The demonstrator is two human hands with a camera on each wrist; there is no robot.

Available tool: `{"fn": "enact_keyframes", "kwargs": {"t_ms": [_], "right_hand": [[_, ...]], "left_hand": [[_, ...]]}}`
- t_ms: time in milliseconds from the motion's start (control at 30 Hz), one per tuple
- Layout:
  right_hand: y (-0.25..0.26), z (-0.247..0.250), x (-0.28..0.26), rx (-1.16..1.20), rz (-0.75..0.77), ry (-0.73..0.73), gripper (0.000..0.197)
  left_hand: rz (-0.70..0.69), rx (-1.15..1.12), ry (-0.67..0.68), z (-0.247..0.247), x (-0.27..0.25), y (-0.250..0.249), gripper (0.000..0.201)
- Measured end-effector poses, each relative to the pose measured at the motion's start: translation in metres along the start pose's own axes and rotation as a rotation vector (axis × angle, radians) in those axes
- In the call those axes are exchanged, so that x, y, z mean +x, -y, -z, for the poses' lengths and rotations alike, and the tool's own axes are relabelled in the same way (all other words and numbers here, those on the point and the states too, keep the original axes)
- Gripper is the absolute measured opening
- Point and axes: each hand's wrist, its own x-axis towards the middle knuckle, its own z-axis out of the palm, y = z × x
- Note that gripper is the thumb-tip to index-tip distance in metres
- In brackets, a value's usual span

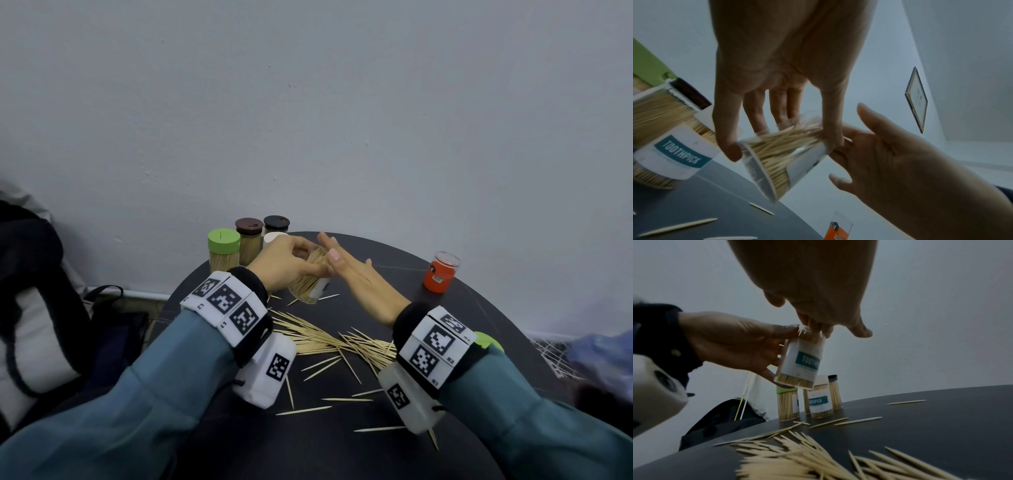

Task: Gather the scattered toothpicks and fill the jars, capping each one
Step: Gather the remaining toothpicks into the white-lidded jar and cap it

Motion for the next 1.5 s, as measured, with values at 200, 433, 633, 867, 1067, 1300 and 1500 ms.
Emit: {"fn": "enact_keyframes", "kwargs": {"t_ms": [200,433,633,867,1067,1300,1500], "right_hand": [[0.003,0.002,-0.001,0.056,0.001,0.025,0.049],[0.009,0.004,0.009,0.263,0.034,-0.029,0.048],[-0.011,0.007,0.045,-0.151,-0.147,0.053,0.046],[-0.038,0.009,0.090,-0.714,-0.403,0.212,0.052],[-0.061,0.005,0.106,-0.903,-0.508,0.257,0.050],[-0.047,-0.013,0.100,-0.993,-0.338,0.439,0.060],[-0.022,-0.029,0.069,-0.943,-0.236,0.546,0.063]], "left_hand": [[0.016,0.001,-0.037,0.002,0.002,0.003,0.042],[0.025,-0.019,-0.042,0.010,0.000,0.001,0.045],[0.029,-0.070,-0.153,0.028,-0.005,0.004,0.046],[0.041,-0.092,-0.278,0.052,-0.010,0.011,0.051],[0.019,-0.079,-0.288,0.065,-0.009,0.012,0.054],[0.006,-0.046,-0.286,0.060,-0.005,0.007,0.059],[0.004,-0.025,-0.242,0.049,-0.009,0.001,0.061]]}}
